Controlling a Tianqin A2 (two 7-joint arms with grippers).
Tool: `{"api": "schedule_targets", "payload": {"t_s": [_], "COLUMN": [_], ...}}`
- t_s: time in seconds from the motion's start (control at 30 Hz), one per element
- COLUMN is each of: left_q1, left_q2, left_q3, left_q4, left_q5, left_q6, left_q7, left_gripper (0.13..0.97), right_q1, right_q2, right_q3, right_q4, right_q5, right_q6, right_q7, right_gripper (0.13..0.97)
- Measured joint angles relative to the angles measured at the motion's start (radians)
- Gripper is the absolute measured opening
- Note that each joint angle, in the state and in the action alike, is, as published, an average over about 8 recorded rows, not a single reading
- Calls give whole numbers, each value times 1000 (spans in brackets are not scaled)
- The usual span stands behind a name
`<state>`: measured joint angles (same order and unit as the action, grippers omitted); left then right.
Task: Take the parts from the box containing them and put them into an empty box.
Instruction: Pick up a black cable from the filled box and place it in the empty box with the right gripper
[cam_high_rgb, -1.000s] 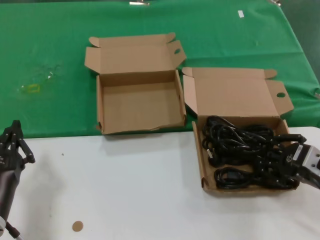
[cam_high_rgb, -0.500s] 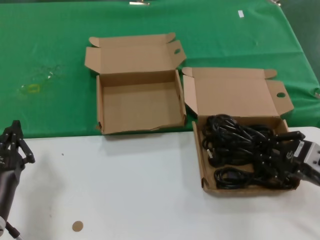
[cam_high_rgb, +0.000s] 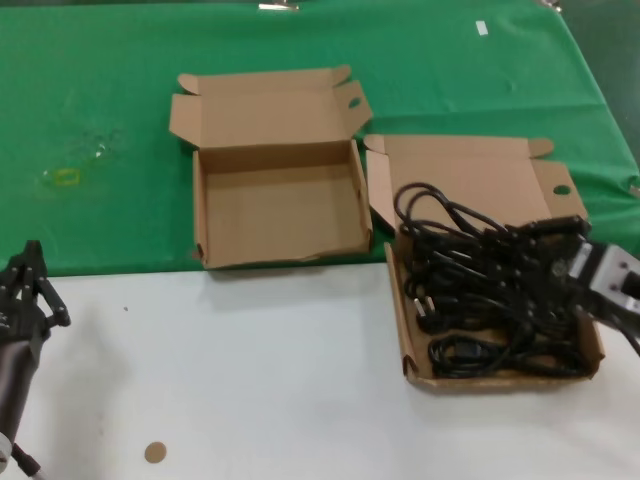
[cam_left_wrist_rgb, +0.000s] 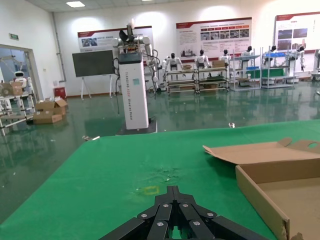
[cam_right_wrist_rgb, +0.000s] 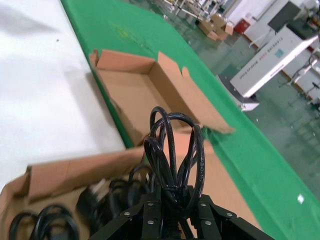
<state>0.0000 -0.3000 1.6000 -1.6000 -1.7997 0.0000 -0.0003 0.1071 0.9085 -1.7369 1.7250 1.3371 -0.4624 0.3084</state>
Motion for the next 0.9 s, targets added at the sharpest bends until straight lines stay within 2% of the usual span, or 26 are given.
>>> {"api": "schedule_targets", "payload": {"t_s": [0.33,0.63,0.9], "left_q1": [0,0,0], "left_q2": [0,0,0], "left_q3": [0,0,0], "left_q4": [0,0,0], "left_q5": [0,0,0], "left_q6": [0,0,0], "left_q7": [0,0,0], "left_gripper": [144,144,144], "right_q1": [221,424,543], "right_q2": [-141,-319,-452], "right_q3": [-89,-193,-253], "right_q4": [-68,-213,-344], "right_q5": [-112,-189,-241], "right_q6": [-105,-152,-155], "right_q7": [-27,-110,-173], "right_gripper": [242,241,241]}}
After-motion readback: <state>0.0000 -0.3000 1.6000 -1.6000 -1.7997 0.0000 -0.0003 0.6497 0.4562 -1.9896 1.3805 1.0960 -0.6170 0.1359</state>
